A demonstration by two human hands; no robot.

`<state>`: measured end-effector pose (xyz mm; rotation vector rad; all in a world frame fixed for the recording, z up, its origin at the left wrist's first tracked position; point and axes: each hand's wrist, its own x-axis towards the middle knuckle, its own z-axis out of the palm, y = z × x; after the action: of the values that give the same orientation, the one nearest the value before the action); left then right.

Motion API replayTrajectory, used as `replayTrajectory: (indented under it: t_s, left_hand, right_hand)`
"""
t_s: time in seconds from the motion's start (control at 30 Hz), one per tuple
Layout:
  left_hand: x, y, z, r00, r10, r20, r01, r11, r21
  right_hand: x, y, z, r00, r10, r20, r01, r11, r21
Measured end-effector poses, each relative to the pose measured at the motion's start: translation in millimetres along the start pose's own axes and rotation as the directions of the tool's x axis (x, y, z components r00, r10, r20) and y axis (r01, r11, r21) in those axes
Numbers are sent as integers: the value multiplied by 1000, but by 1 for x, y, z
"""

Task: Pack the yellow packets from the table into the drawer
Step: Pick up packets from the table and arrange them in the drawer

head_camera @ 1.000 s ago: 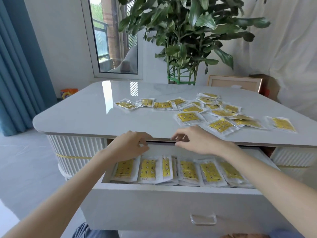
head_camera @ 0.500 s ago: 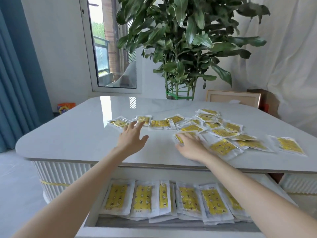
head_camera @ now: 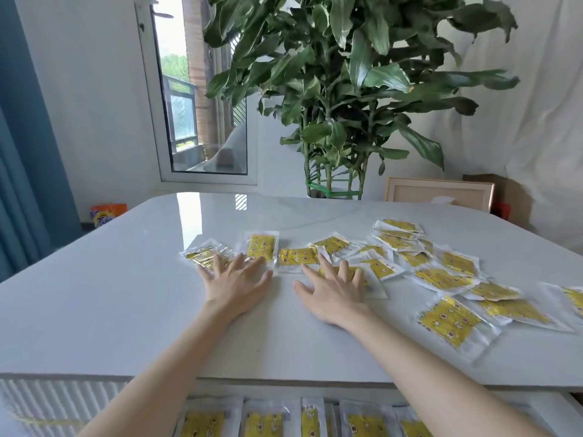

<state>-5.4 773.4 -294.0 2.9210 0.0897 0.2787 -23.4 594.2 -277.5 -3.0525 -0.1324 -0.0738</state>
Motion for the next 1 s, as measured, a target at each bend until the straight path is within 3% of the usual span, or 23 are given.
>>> replayTrajectory:
  t_s: [0.57,0.77,0.87,0.93,1.0]
  left_hand:
    - [-71,-11,-25,996,67,-59,-76,986,-149]
    - [-116,-8,-35,990,-64,-129,16,939,-344]
    - [-128,-8,-45,960,-152,-236,21,878,-477]
    - [-127,-9,-52,931,-180,-317,-11,856,-517]
    - [-118,-10,-57,942,-189,-277,21,858,-513]
  right_hand:
    - [-71,2,-5,992,-74,-98,91,979,182]
    - [-103,17,-21,990,-47,-134,76,973,220]
    - [-108,19,-37,984,15,-177,37,959,283]
    - [-106,16,-44,986,67,-151,-10,937,349]
    - [-103,9,-48,994,80,-80,-44,926,375]
